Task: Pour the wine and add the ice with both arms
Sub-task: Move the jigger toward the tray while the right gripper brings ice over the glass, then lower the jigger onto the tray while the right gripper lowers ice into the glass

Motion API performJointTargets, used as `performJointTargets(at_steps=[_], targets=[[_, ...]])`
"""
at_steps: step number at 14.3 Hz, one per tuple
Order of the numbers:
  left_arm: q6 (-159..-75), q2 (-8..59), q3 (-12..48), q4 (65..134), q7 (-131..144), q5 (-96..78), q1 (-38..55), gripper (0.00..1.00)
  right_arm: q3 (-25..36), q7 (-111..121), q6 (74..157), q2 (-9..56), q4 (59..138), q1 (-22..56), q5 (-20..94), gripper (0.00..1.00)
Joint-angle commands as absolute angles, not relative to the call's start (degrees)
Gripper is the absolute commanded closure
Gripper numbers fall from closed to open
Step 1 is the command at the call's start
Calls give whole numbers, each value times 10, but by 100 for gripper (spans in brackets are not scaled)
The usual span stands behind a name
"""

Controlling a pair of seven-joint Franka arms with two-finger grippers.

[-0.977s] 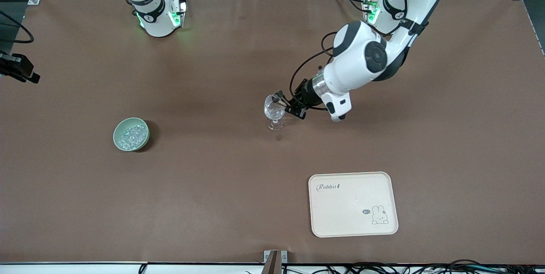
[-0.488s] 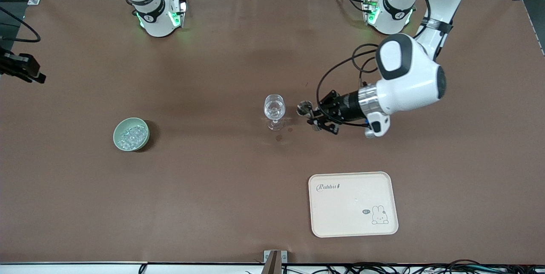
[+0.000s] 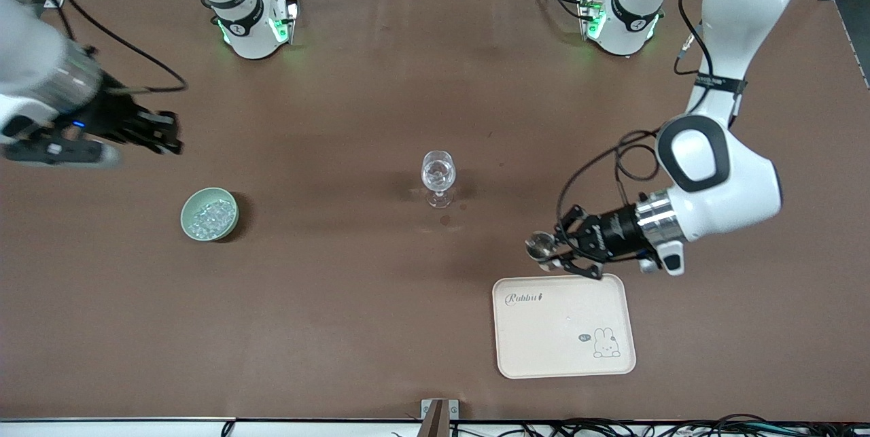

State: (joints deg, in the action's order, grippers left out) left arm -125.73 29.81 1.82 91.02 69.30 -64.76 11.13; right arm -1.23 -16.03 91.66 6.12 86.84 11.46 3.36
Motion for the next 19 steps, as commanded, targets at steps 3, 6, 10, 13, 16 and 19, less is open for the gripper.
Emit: performJointTargets(at_steps=[3,6,10,13,16,19], targets=[[-1239,386,-45,840,636,-759,117,98,-29,-316,997,144,867,216,32,99],[-1239,429,-61,826,556,-831,113,98,-29,-397,1060,203,851,287,31,99],[-1234,475,-95,822,521,-896,111,97,-29,-475,1070,284,781,350,32,99],[-1234,506,-96,805,490,-906,110,94,-29,-518,1071,322,740,380,32,99],[-1234,509,-97,810,488,-915,110,94,-29,-554,1071,329,735,403,33,99],[-1234,514,-97,812,466,-956,110,97,-33,-580,1071,330,735,418,34,99]])
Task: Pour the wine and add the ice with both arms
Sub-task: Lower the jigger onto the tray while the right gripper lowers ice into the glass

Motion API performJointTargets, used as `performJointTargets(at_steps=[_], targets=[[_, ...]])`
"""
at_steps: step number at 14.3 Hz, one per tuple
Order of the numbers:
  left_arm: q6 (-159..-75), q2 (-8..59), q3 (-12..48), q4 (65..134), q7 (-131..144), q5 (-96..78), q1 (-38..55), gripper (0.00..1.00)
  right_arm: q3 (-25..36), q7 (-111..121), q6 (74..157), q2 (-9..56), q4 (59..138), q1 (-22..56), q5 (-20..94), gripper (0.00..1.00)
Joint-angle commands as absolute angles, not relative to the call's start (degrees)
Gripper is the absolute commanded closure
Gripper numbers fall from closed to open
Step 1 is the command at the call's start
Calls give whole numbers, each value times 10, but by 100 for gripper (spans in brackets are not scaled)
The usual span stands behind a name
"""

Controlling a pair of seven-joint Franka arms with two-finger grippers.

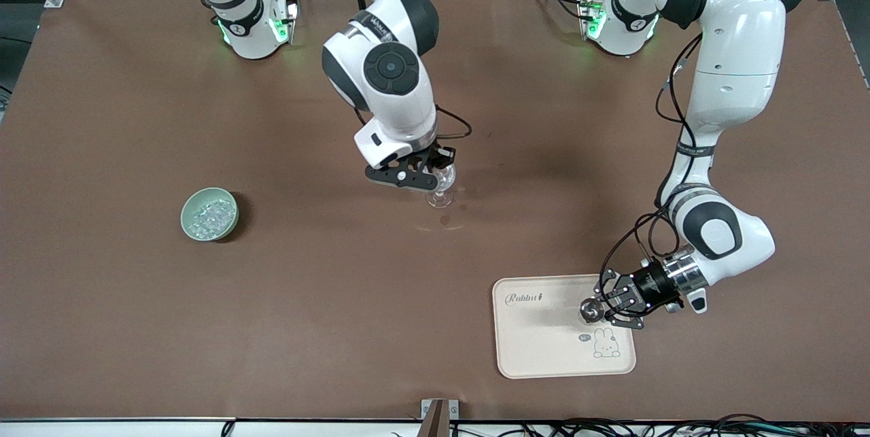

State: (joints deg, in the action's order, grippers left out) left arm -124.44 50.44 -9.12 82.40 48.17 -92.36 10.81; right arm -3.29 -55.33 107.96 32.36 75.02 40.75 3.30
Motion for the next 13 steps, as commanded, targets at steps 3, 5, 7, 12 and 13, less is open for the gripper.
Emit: performJointTargets(at_steps=[3,5,7,12,13], targets=[[-1234,519,-97,824,435,-964,112,98,-38,-593,1071,334,735,429,34,98],[-1234,526,-97,825,421,-972,113,98,-38,-605,1071,336,736,440,33,97],[-1234,535,-96,830,419,-976,111,97,-38,-605,1074,340,735,440,33,96],[-1217,537,-96,844,407,-993,106,58,-38,-610,1100,353,737,441,33,93],[-1203,537,-96,846,403,-992,105,1,-38,-610,1100,353,737,441,33,92]])
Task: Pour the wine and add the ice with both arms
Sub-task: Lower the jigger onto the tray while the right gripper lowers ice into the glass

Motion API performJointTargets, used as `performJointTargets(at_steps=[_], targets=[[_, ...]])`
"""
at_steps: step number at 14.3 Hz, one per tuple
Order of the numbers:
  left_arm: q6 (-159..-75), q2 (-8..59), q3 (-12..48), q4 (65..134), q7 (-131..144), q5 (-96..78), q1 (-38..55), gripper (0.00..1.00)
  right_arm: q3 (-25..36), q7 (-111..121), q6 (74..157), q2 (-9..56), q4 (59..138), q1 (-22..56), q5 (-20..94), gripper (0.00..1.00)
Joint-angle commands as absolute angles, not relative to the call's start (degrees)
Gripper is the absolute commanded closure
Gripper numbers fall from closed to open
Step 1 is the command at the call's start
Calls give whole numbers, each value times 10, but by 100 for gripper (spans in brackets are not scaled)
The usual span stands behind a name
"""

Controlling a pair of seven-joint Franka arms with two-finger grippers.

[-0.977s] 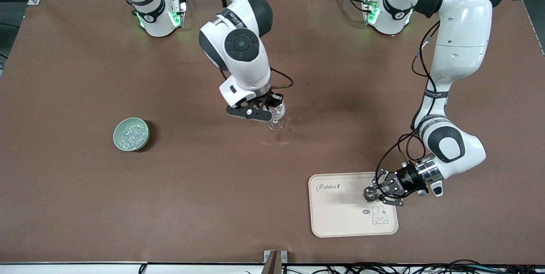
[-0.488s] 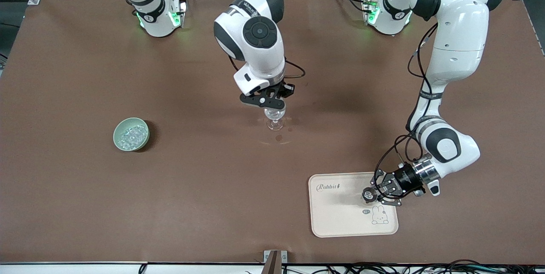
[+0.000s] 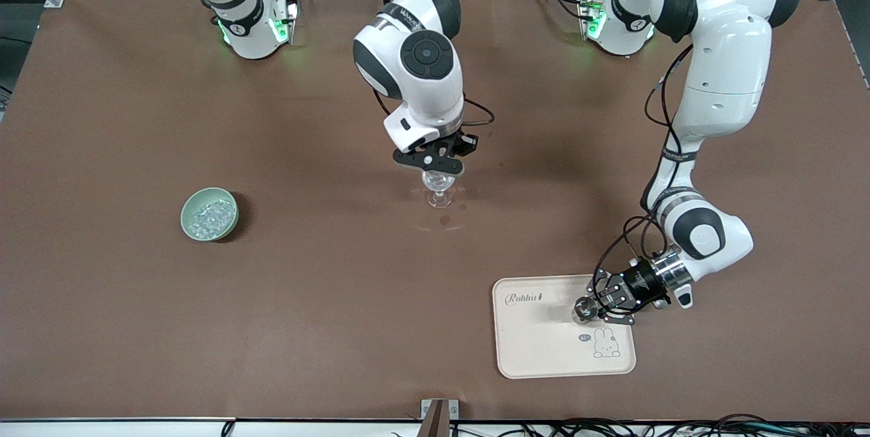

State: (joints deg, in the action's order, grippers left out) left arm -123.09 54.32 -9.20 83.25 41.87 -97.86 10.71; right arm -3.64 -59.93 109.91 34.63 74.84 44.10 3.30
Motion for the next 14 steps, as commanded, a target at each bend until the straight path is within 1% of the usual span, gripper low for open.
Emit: performJointTargets(at_steps=[1,3,6,8,9,11,13,14], targets=[[-1193,535,-98,852,390,-991,98,0,-38,-610,1099,353,737,442,33,92],[-1168,533,-101,867,368,-987,88,0,-38,-607,1093,352,737,442,33,92],[-1124,529,-136,880,359,-985,89,0,-38,-607,1092,352,737,441,29,92],[-1114,523,-148,883,360,-983,89,0,-38,-607,1091,352,738,441,28,92],[-1104,518,-159,882,361,-962,89,0,-38,-606,1090,352,738,441,28,92],[-1061,505,-191,872,360,-867,89,0,-38,-606,1076,352,738,441,18,92],[-1052,482,-224,840,366,-784,88,0,-38,-606,1072,351,738,441,16,89],[-1043,474,-229,819,366,-734,88,0,-38,-606,1071,351,738,441,17,88]])
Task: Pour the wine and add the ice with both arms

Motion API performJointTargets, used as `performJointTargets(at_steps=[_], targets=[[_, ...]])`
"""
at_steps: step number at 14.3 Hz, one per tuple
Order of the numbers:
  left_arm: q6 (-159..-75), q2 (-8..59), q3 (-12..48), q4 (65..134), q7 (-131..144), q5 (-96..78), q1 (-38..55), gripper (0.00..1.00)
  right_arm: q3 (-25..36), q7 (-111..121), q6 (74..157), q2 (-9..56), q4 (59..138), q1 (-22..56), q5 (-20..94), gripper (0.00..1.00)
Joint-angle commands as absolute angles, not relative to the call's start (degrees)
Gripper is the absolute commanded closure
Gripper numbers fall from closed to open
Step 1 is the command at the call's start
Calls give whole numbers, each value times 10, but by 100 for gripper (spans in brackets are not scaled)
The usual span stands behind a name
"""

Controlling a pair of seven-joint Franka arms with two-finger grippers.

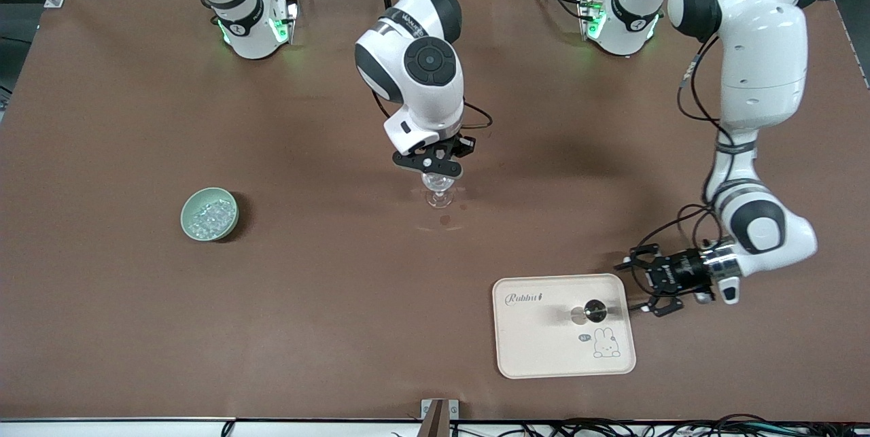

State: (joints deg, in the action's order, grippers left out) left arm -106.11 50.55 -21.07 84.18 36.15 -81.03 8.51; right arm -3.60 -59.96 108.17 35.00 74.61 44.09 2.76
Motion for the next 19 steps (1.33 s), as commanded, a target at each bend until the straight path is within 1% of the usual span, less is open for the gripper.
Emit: performJointTargets(at_steps=[1,2,3,4,5,6,7,9,10,12,14,16,17,19], targets=[[-1034,466,-230,790,366,-670,91,0,-38,-607,1071,352,737,441,17,82],[-1034,459,-229,763,365,-603,91,0,-38,-607,1071,352,737,441,18,70],[-1034,455,-229,736,362,-545,92,0,-38,-607,1071,352,737,441,18,61],[-1041,454,-228,707,359,-505,96,0,-38,-608,1071,352,737,441,18,48],[-1053,449,-229,691,359,-491,96,0,-38,-609,1071,352,737,442,18,35],[-1078,439,-226,690,359,-491,96,0,-38,-615,1071,351,737,443,18,24],[-1094,426,-224,691,364,-491,95,0,-39,-626,1071,350,737,443,18,16],[-1096,382,-227,693,360,-478,94,0,-40,-630,1071,345,735,444,18,4],[-1094,362,-224,694,357,-442,90,0,-40,-629,1070,339,735,441,14,0],[-1091,303,-204,703,298,-357,84,0,-34,-621,1065,307,736,425,-11,0],[-1081,270,-188,705,218,-305,74,0,-35,-613,1017,266,737,382,-81,0],[-1058,230,-160,705,138,-228,61,0,-34,-602,1007,232,750,328,-95,0],[-1043,209,-144,705,88,-193,57,0,-35,-562,1005,202,764,296,-96,0],[-993,177,-128,705,28,-167,42,0,-34,-471,957,165,769,251,-97,0]])
